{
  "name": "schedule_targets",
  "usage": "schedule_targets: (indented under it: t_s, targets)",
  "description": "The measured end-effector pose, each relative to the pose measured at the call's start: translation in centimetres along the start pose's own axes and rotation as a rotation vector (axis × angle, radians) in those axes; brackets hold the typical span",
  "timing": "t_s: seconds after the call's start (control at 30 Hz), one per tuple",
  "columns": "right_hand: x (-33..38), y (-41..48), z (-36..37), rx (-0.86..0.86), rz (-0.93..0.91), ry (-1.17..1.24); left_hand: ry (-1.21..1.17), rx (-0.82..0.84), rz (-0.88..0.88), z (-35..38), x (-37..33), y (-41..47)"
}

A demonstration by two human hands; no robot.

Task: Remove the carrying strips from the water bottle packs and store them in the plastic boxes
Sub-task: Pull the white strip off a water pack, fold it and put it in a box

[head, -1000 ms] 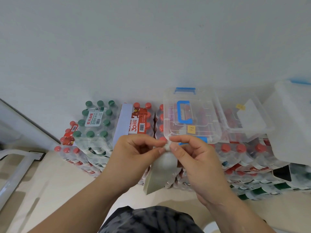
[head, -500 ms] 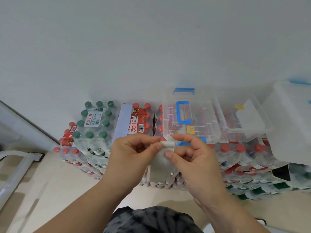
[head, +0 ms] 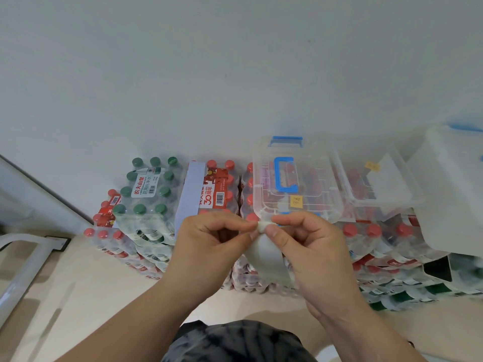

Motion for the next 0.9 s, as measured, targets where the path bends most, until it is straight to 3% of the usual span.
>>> schedule_targets:
  t_s: [0.33,0.9]
  targets:
    - [-0.45,0.2,-0.17,-0.001,-0.001,-0.014,0.001,-0.001,-0.156,-0.16,0.58,0.15]
    - [-0.29,0.18,-0.32,-0.03,0.026,0.01,-0.054,-0.03,-0.121,0.17,0.03,0.11]
Point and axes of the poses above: each hand's wrist, its own y-axis towards the middle knuckle, its own z-axis out of the palm, x = y × z, the point moved 4 cm from there along y, towards the middle knuckle, and after that the axes turned 15 degrees about -y, right-handed, at the moved point
